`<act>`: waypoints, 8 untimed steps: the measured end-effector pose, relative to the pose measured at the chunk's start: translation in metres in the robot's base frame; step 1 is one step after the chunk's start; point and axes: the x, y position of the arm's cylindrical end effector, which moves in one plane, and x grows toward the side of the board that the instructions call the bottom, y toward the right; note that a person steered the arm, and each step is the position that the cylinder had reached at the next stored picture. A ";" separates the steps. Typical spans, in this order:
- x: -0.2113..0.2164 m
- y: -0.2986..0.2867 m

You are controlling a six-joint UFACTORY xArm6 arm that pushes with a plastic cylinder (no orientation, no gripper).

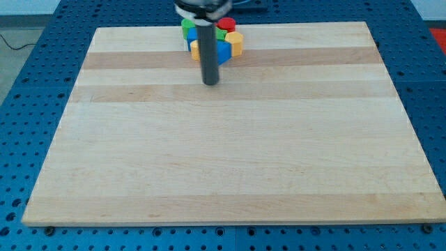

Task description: Separate the yellow hexagon and blue triangle from a group of blocks

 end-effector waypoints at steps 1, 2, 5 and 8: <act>-0.001 0.060; -0.033 0.110; -0.118 0.110; -0.114 0.002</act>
